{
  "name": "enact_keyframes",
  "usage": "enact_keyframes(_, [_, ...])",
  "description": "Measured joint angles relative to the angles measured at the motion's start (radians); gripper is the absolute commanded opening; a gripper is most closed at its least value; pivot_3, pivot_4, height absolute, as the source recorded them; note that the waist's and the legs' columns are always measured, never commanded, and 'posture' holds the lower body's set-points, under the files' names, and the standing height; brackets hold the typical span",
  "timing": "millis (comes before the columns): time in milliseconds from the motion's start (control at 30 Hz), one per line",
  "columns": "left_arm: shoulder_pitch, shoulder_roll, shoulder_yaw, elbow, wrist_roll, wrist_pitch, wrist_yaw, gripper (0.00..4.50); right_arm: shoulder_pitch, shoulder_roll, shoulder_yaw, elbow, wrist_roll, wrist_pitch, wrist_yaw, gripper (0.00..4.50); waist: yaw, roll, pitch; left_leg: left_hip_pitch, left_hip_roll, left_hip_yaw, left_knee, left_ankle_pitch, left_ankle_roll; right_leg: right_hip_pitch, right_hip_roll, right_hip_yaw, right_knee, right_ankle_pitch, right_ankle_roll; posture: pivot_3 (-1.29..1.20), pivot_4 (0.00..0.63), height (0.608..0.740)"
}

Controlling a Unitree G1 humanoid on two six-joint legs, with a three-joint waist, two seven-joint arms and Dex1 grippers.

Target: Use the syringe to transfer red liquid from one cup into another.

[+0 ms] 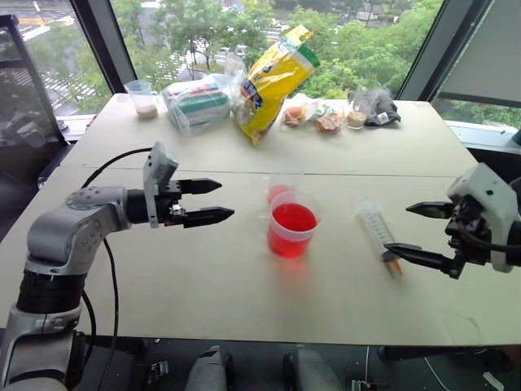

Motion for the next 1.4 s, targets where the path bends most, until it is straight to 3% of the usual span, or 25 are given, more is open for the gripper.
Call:
enact_keyframes(1067, [-0.008, 0.034, 0.007, 0.009, -0.046, 0.014, -0.022, 4.50, -0.001, -0.002, 0.005, 0.036, 0.006, 0.022, -0.048, 4.43, 0.000, 0.000, 0.000, 0.000, 0.000, 0.000, 0.001, 0.000, 0.000, 0.000, 0.000, 0.000, 0.000, 0.000, 0.001, 0.00, 0.150, 0.740])
enact_keyframes(1200, [-0.009, 0.039, 0.004, 0.012, -0.038, -0.003, -0.042, 4.50, -0.109, -0.021, 0.059, 0.079, 0.048, 0.132, -0.089, 4.43, -0.003, 0.000, 0.000, 0.000, 0.000, 0.000, 0.001, 0.000, 0.000, 0.000, 0.000, 0.001, 0.001, 0.000, 0.000, 0.00, 0.150, 0.740])
enact_keyframes(1400, [-0.054, 0.042, -0.036, 0.050, -0.008, -0.038, -0.086, 4.50, -0.480, 0.053, 0.310, 0.287, 0.048, 0.375, -0.253, 4.43, -0.004, 0.000, 0.000, 0.000, 0.000, 0.001, 0.002, 0.000, 0.000, -0.001, 0.000, 0.002, 0.001, -0.001, -0.003, 0.00, 0.150, 0.740])
